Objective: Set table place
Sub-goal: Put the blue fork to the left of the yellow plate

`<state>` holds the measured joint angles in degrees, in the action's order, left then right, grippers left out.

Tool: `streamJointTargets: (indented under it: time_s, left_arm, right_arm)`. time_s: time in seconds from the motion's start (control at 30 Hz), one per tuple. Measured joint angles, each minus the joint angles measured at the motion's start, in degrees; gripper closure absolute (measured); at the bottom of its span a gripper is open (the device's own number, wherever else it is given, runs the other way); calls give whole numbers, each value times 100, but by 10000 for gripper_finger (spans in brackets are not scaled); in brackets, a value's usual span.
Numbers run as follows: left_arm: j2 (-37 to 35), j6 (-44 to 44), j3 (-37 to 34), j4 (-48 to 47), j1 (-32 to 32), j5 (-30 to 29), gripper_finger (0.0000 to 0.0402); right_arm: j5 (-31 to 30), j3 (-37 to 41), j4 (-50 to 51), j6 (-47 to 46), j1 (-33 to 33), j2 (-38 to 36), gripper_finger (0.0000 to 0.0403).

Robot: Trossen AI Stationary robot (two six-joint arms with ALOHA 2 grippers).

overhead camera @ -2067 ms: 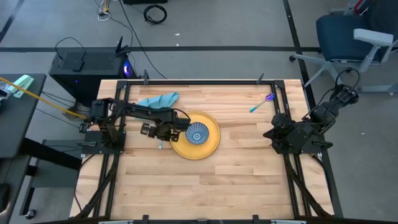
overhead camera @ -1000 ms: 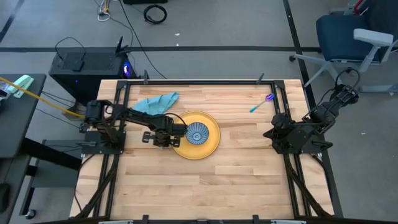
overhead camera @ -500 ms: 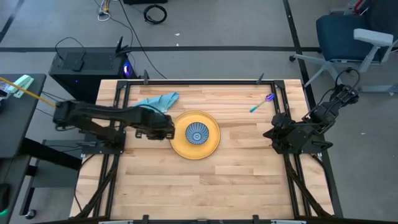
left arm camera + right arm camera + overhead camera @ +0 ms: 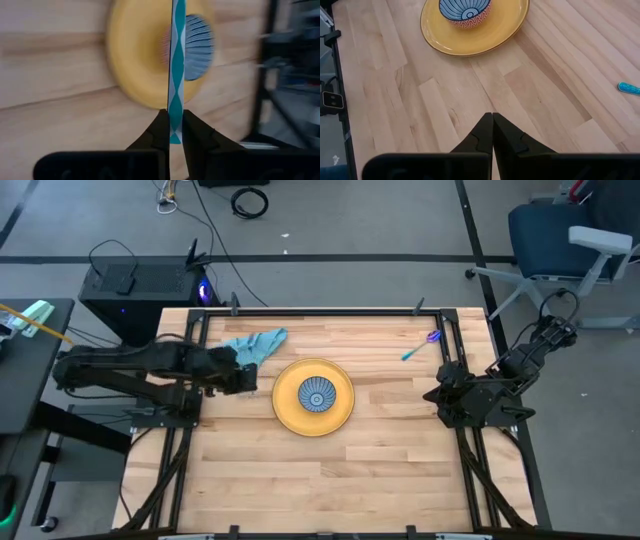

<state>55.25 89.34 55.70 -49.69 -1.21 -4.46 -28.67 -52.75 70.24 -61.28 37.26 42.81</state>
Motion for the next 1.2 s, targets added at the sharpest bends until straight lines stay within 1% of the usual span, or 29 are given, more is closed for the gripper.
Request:
streamJointTargets:
  time_s: [0.07, 0.13, 0.27, 0.4, 0.67, 0.87, 0.93, 1.0, 1.07, 1.13, 1.2]
  left_arm:
    - [-203, -132, 0, 297, -75, -215, 369]
    - [-399, -444, 2, 682, -163, -440, 369]
    - [-737, -1250, 7, 1321, -360, -543, 369]
    - [-944, -1441, 7, 1135, -554, -680, 369]
    - [-1422, -1416, 7, 692, -852, -1151, 369]
    - [-2099, -1360, 7, 303, -972, -2181, 369]
    - [-2218, -1458, 9, 304, -970, -2401, 369]
    - [-2228, -1644, 11, 311, -971, -2424, 369]
    - [-2232, -1746, -141, 466, -971, -2345, 369]
    - [-2356, -1700, -544, 870, -971, -2138, 369]
    - [-2506, -1535, -1162, 1618, -971, -1901, 369]
  right_arm:
    - [0, 0, 0, 0, 0, 0, 391]
    - [0, 0, 0, -2, 0, 0, 391]
    - [0, 0, -2, -11, 0, 0, 391]
    - [2, 2, -2, -11, 0, 0, 391]
    - [2, 0, -4, -7, 0, 0, 391]
    - [2, 0, -4, -22, 0, -1, 391]
    - [2, 0, -4, -22, 0, 0, 391]
    - [2, 0, -4, -21, 0, 0, 391]
    - [-22, 0, -5, -20, 0, 0, 391]
    - [-31, 0, -6, -19, 0, 0, 391]
    - [-37, 0, -6, -21, 0, 0, 391]
